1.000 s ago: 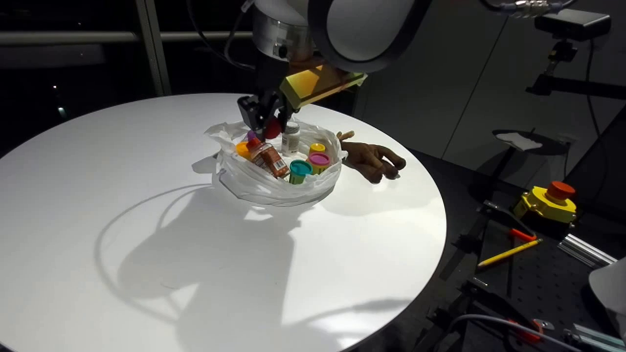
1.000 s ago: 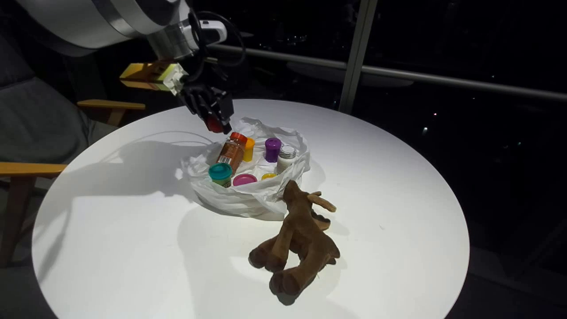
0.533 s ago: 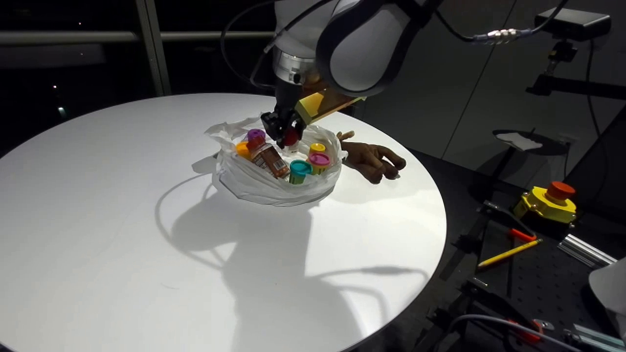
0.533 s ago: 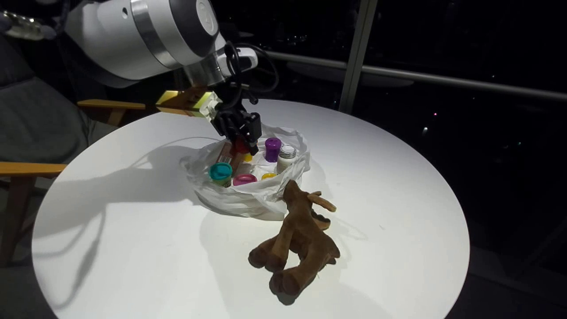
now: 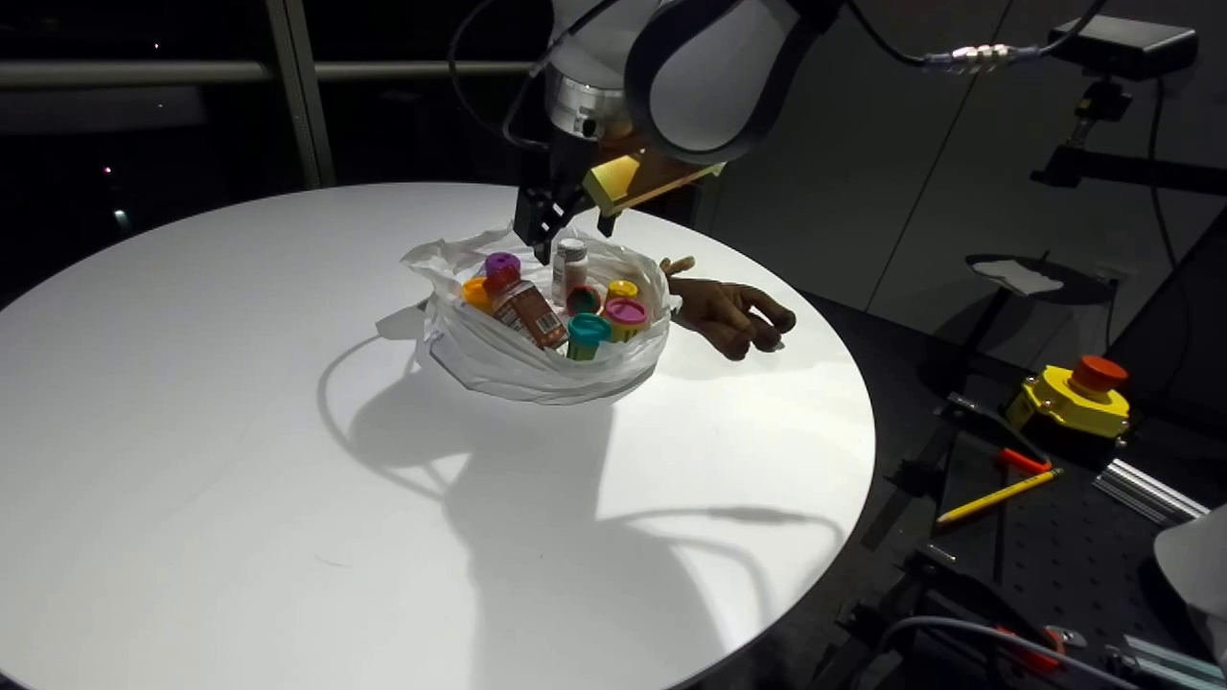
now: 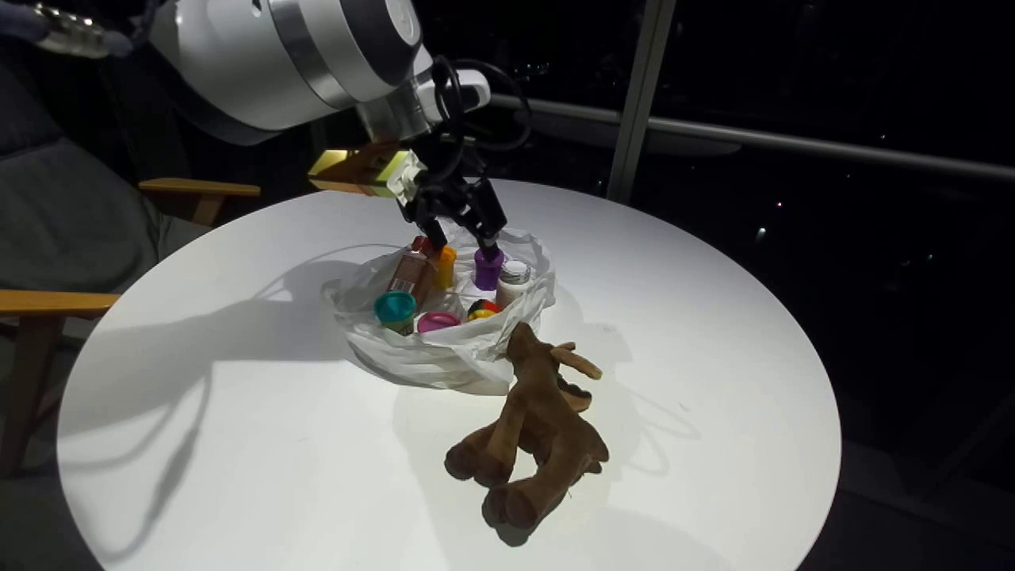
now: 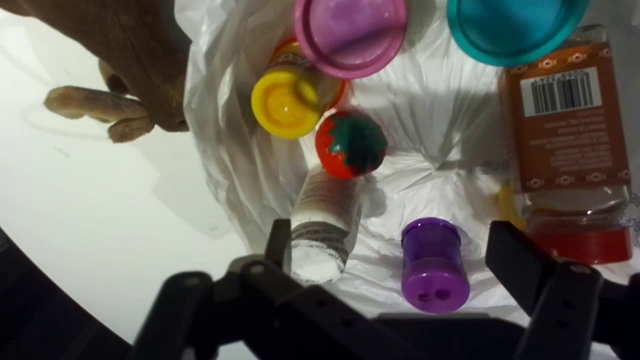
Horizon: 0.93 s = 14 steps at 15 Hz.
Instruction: Put all the objects on the table into the plastic bag
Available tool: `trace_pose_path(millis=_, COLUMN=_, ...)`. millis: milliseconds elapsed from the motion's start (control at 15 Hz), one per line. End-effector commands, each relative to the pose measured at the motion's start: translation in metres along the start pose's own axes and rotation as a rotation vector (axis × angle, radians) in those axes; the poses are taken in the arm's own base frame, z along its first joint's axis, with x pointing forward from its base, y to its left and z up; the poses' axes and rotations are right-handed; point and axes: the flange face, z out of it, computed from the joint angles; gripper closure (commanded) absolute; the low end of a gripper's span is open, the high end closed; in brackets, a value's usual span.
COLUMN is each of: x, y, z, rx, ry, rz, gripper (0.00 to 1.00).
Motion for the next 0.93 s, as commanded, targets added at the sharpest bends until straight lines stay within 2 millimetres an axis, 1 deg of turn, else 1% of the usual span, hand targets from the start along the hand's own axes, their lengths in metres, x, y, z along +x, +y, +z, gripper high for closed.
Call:
trace_pose_path(millis=0, x=0.006, y=0.030, z=-0.038, rx=-0.019, ry=-0.003, rz=-0.002, gripper=0.00)
trace_pose_path(millis=67, x=0.003, y=0.039, z=-0.047, rx=-0.021, ry=-0.032, rz=-0.027, gripper=0.00)
trace_pose_path(millis=200, x=-0.005, y=0.059, z=-0.057, rx=-0.020, ry=-0.112, rz=-0.086, gripper=0.00)
trace_pose_path(millis=267, x=-0.010, y=0.069, z=-0.059, rx=-0.016, ry=-0.156, rz=-0.121, gripper=0.00)
trace_pose_path(millis=400, x=-0.023, y=0.094, z=-0.059, rx=-0.017, ry=-0.239, rz=-0.199, gripper=0.00)
trace_pose_path(millis=467, x=-0.029, y=0.106, z=-0.056, rx=-0.013, ry=-0.266, rz=-0.239, gripper=0.00)
trace_pose_path(millis=600, x=-0.043, y=0.126, z=-0.049, rx=0.014, ry=-0.259, rz=-0.323, gripper=0.00)
trace_pose_path(millis=800, x=-0.062, y=0.145, z=-0.025, rx=0.043, ry=-0.247, rz=-0.431, gripper=0.00)
trace_pose_path(millis=867, x=-0.067, y=0.150, z=-0.014, rx=0.057, ry=-0.261, rz=-0.454, gripper=0.00)
